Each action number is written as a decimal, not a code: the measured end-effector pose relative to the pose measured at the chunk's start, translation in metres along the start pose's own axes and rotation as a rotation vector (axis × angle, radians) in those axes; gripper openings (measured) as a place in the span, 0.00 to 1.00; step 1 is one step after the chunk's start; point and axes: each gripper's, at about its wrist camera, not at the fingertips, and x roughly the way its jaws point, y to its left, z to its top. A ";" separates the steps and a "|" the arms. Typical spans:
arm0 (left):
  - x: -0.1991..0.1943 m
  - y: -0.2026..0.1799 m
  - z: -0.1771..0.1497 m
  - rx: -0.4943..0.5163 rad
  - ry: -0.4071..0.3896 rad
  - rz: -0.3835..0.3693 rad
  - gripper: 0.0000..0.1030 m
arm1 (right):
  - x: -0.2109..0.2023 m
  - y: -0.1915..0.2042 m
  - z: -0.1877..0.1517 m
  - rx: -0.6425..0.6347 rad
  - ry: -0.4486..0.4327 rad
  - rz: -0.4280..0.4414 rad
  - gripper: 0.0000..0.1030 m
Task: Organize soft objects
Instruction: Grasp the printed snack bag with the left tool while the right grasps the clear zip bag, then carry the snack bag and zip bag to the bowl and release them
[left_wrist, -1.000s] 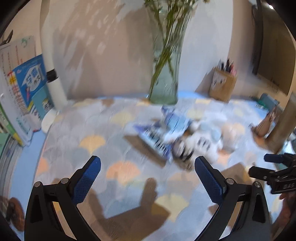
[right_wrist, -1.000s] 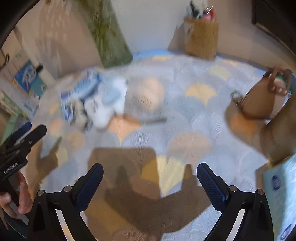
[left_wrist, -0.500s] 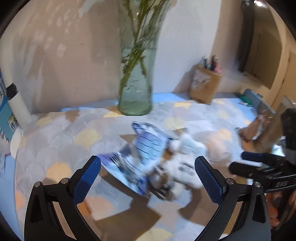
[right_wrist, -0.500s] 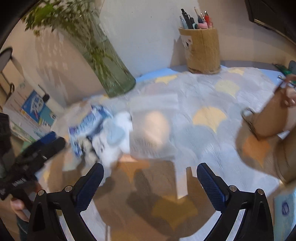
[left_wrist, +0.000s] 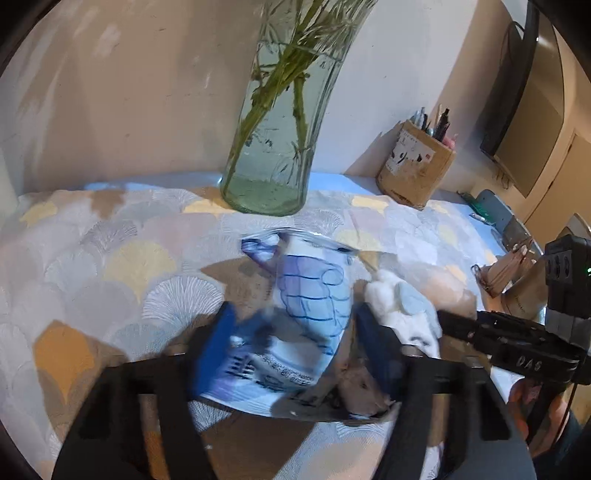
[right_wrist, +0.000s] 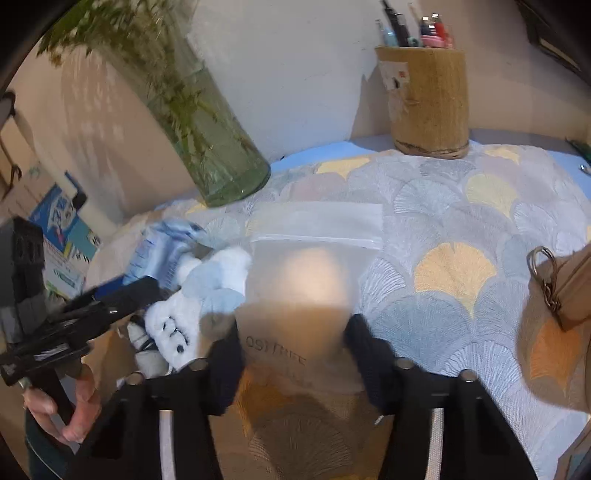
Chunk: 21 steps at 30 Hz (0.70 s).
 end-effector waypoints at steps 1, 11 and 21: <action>-0.001 0.000 0.000 -0.001 -0.008 -0.002 0.56 | -0.002 -0.004 0.000 0.018 -0.008 0.016 0.36; -0.035 0.004 0.000 -0.059 -0.136 0.043 0.39 | -0.038 0.005 -0.012 -0.009 -0.130 0.001 0.34; -0.103 -0.044 -0.013 -0.013 -0.229 -0.051 0.38 | -0.093 0.004 -0.050 -0.013 -0.153 -0.054 0.34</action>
